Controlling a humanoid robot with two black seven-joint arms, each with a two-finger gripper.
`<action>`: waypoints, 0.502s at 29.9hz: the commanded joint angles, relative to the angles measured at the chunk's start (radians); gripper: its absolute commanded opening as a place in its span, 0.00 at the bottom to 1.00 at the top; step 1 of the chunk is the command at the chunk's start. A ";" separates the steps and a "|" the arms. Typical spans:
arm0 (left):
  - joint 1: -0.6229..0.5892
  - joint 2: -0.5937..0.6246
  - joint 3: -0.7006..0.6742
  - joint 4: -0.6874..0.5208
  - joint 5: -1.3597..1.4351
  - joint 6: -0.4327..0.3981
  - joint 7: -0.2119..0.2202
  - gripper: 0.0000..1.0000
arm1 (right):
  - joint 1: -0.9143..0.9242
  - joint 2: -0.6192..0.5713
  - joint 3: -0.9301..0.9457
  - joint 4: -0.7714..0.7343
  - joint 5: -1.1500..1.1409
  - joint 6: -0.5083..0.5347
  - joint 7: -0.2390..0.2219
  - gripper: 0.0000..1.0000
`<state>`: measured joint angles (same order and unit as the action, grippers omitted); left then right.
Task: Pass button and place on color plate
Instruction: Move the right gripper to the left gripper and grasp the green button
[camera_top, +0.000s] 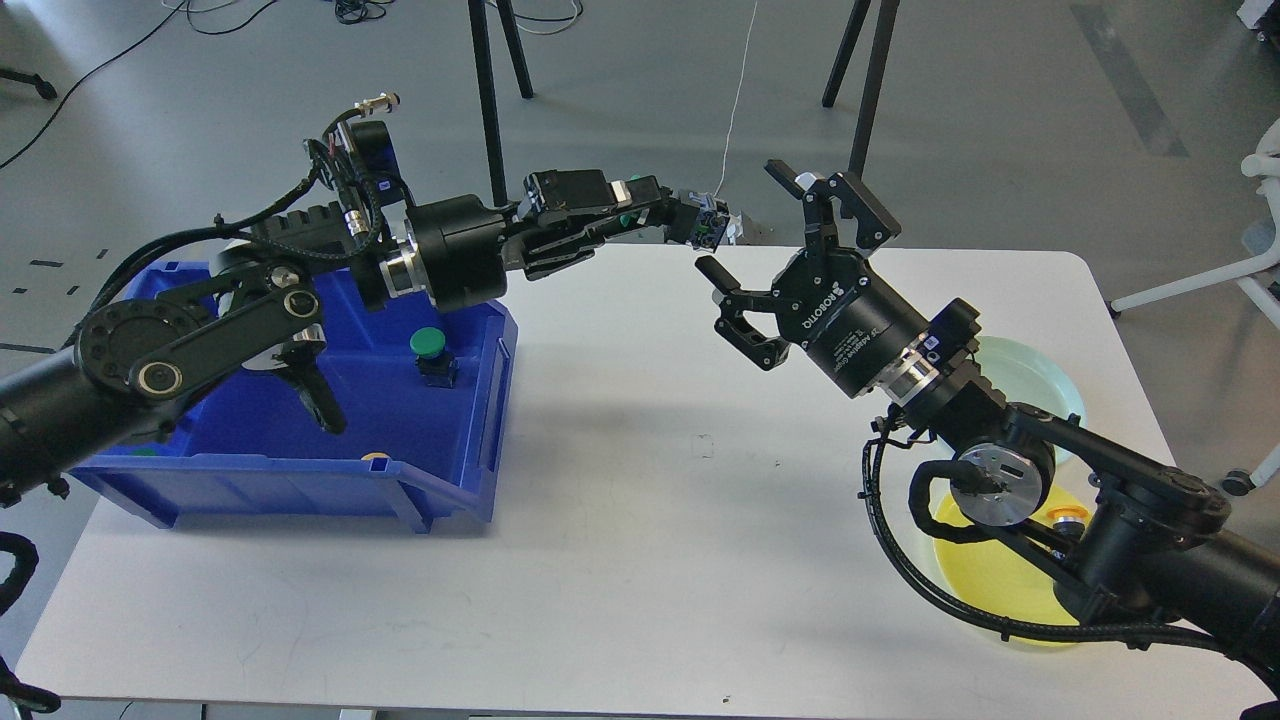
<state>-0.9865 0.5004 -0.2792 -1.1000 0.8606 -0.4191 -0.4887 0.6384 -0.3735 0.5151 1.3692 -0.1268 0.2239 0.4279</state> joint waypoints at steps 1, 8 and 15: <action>0.000 0.000 0.000 0.000 0.000 -0.001 0.000 0.09 | 0.018 0.008 -0.023 0.002 0.016 -0.030 0.000 0.99; -0.001 0.001 0.002 0.000 0.000 -0.001 0.000 0.09 | 0.043 0.041 -0.053 0.002 0.018 -0.080 0.000 0.96; 0.000 0.001 0.002 0.000 0.000 -0.003 0.000 0.09 | 0.050 0.045 -0.056 0.001 0.016 -0.121 -0.001 0.79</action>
<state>-0.9882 0.5015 -0.2776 -1.0998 0.8606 -0.4203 -0.4887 0.6888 -0.3312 0.4591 1.3718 -0.1088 0.1194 0.4279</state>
